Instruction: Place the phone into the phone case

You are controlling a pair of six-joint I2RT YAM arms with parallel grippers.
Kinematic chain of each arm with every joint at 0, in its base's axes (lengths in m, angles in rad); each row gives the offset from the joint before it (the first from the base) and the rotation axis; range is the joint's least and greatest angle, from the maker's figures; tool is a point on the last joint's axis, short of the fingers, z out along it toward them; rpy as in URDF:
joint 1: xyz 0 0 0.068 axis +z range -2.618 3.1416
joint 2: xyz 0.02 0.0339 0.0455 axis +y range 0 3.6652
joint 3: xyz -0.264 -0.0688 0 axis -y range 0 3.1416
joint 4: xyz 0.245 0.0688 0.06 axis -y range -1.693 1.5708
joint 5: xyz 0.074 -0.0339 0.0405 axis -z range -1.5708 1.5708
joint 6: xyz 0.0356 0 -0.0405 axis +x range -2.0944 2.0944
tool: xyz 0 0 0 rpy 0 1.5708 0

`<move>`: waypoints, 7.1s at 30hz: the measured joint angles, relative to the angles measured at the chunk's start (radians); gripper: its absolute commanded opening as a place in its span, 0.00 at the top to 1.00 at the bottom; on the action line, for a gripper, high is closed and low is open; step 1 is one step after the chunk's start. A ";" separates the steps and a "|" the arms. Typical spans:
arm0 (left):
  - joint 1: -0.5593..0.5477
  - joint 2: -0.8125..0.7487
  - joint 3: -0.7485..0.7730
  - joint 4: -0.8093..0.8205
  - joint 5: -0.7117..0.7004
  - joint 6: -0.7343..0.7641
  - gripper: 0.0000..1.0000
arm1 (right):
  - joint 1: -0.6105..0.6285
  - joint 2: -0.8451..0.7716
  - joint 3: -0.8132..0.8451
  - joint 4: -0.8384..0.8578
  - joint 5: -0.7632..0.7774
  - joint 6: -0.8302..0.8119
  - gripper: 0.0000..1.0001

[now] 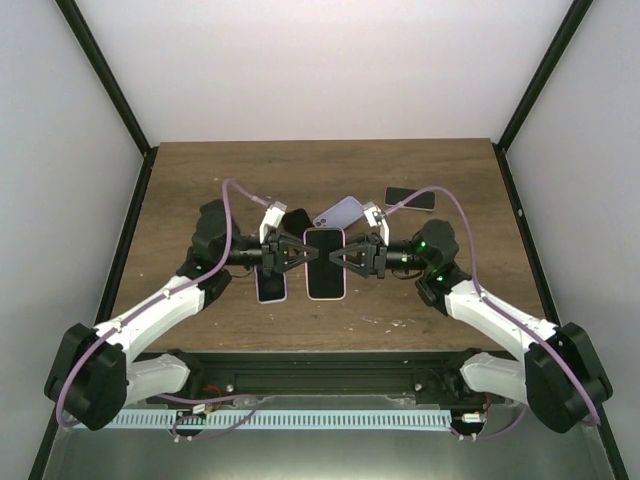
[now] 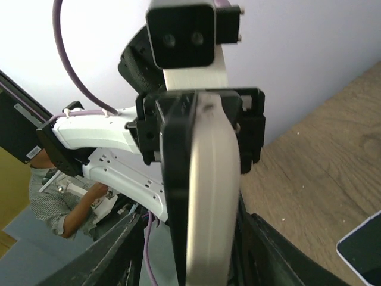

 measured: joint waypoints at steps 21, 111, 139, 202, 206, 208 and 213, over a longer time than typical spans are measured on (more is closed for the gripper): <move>0.002 -0.037 0.013 0.074 -0.041 -0.198 0.54 | 0.011 -0.064 -0.064 -0.072 -0.018 -0.153 0.90; 0.003 -0.064 0.050 -0.254 0.151 0.328 1.00 | 0.035 -0.104 0.163 -0.446 0.022 -0.085 0.34; -0.017 -0.063 0.205 -0.743 0.053 0.727 1.00 | 0.031 -0.109 0.178 -0.433 0.019 -0.175 0.77; -0.004 -0.139 0.045 -0.166 -0.338 -0.055 0.91 | 0.046 -0.059 -0.028 -0.126 0.069 0.098 0.99; -0.004 -0.138 0.062 -0.206 -0.334 -0.033 0.57 | 0.047 -0.059 -0.043 -0.086 0.083 0.129 0.99; -0.002 -0.137 0.062 -0.222 -0.328 -0.037 0.50 | 0.049 -0.058 -0.043 -0.074 0.113 0.164 0.99; -0.004 -0.148 0.018 -0.180 -0.297 -0.091 0.48 | 0.049 -0.056 -0.043 -0.058 0.189 0.197 0.99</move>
